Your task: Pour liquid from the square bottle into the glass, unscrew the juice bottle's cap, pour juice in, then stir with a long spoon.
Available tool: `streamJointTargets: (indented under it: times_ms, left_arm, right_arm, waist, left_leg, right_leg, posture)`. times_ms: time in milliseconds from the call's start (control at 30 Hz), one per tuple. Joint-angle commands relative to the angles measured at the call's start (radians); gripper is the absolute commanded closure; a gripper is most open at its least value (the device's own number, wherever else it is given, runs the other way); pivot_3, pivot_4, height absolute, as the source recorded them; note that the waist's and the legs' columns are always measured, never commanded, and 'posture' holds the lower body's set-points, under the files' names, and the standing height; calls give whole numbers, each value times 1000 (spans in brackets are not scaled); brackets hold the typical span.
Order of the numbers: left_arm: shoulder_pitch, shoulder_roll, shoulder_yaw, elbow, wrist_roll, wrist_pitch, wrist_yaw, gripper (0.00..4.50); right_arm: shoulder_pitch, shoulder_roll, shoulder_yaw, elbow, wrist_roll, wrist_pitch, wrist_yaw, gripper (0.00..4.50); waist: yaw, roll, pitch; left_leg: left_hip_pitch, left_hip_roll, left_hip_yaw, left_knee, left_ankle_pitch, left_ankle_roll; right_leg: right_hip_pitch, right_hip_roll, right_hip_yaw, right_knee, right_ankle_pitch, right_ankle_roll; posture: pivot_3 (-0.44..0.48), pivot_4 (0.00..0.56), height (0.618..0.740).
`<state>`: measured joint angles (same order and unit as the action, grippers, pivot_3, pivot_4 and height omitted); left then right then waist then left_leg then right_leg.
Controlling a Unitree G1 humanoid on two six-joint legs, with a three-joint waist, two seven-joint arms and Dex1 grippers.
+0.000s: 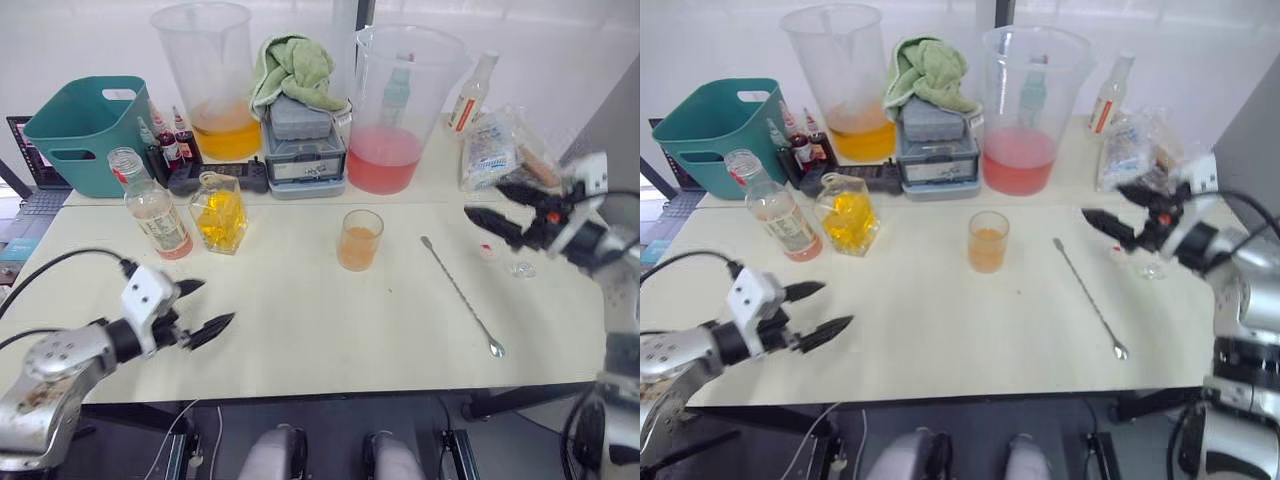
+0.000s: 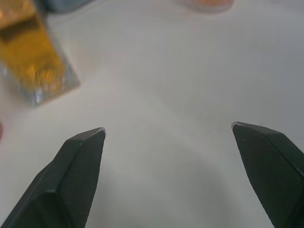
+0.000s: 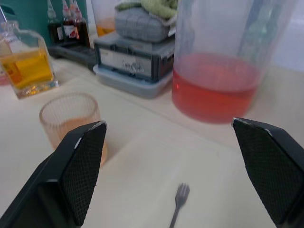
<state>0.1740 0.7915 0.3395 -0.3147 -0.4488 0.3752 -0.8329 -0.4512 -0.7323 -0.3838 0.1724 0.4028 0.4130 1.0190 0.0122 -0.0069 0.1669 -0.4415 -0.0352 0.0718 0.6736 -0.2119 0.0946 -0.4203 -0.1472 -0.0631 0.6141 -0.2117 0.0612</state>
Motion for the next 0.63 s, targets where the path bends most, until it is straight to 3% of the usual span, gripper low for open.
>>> streamJointTargets:
  times_ms: [33,300,633]
  left_arm:
    - [22,7,65,59,34,-112,-36,0]
    - [98,-44,152,205,77,-246,-10,0]
    - [147,-94,221,322,73,-333,-2,0]
  right_arm:
    - [64,-33,-25,-7,-18,-150,28,24]
    - [214,-46,-58,115,-15,-378,85,24]
    - [221,-54,-57,235,-8,-481,96,24]
  waist:
    - [0,0,0]
    - [-1,0,0]
    - [1,0,0]
  left_leg:
    - [0,0,0,0,0,-1]
    - [1,2,0,0,-3,-4]
    - [1,4,0,1,-9,3]
  right_leg:
    - [-1,0,0,0,0,0]
    - [0,-1,0,-1,0,0]
    - [-1,-4,0,-2,0,0]
  posture:
    - [0,150,740]
    - [0,150,740]
    - [0,150,740]
